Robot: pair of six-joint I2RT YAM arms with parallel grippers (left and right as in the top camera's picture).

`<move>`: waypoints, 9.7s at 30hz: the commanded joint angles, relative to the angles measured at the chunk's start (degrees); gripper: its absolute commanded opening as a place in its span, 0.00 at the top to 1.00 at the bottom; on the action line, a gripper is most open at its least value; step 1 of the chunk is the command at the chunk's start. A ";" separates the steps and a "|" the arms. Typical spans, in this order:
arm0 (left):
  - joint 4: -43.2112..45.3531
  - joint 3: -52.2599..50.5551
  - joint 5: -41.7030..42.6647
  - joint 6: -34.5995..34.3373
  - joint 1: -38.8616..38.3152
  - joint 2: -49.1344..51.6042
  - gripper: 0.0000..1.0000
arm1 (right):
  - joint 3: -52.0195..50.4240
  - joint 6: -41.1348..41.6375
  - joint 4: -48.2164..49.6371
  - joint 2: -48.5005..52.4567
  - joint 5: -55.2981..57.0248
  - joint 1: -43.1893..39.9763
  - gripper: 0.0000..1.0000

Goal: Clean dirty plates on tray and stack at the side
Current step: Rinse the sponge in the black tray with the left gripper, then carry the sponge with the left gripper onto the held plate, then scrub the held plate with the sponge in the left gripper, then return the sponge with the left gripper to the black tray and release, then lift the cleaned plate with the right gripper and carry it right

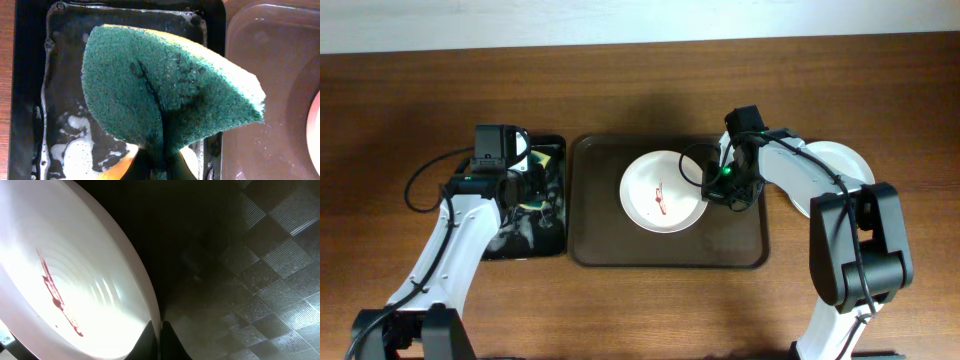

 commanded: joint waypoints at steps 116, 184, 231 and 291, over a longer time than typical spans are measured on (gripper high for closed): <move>2.45 4.37 26.08 -11.37 -14.32 4.66 1.00 | -0.31 -0.44 1.68 0.72 -1.14 5.84 0.96; 7.52 5.70 18.25 -36.63 -29.81 20.74 1.00 | -0.31 -0.46 0.85 0.72 -1.11 5.84 0.96; -20.15 19.10 -6.32 -8.24 -12.22 8.96 1.00 | -0.31 -0.66 0.09 0.72 0.39 5.84 0.96; -11.78 2.93 -0.24 -2.84 -2.34 -1.01 0.00 | 1.60 -3.56 -7.41 -21.42 31.21 5.97 0.96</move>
